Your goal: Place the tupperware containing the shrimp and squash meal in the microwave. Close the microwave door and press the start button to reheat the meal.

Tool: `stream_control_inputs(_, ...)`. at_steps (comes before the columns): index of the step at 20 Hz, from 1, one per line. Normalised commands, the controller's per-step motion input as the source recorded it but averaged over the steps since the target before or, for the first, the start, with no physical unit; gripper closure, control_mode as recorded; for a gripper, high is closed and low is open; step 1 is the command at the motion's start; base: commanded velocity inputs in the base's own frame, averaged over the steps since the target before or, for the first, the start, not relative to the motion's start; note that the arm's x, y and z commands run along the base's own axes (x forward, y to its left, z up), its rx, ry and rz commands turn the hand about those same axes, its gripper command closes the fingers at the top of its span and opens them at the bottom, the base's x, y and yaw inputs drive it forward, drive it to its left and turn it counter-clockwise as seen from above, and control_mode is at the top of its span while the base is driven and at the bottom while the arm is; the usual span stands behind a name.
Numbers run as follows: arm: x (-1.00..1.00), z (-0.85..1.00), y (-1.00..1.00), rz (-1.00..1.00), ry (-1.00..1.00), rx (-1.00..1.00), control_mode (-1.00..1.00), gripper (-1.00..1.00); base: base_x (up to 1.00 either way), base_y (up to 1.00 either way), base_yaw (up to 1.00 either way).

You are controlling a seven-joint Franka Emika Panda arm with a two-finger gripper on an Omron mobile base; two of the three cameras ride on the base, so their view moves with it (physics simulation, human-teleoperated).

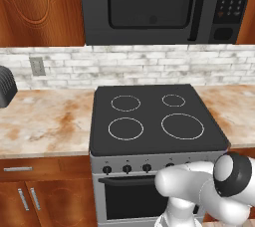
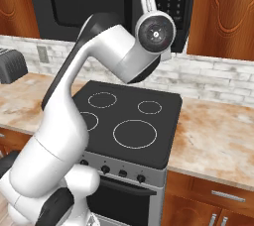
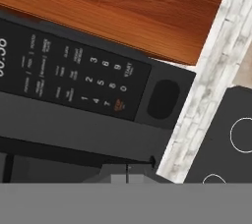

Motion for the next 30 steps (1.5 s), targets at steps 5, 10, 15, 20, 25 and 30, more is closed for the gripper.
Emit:
stream_control_inputs(5, 0.48, 0.00, -0.16, 0.00, 0.01, 0.06, -1.00, 1.00, 0.00, 0.00, 0.00)
stream_control_inputs(10, 0.48, -0.02, -0.14, 0.00, 0.00, 0.08, -1.00, 1.00, 0.00, 0.00, 0.00)
stream_control_inputs(15, 0.46, -0.02, -0.19, 0.00, 0.00, 0.10, -1.00, 1.00, 0.00, 0.00, 0.00)
stream_control_inputs(20, 0.43, -0.02, -0.16, 0.00, 0.00, 0.09, -1.00, 1.00, 0.00, 0.00, 0.00)
stream_control_inputs(25, 0.42, -0.05, -0.16, 0.00, 0.00, 0.09, -1.00, 1.00, 0.00, 0.00, 0.00)
stream_control_inputs(30, 0.40, -0.05, -0.17, 0.00, 0.00, 0.09, -1.00, 1.00, 0.00, 0.00, 0.00)
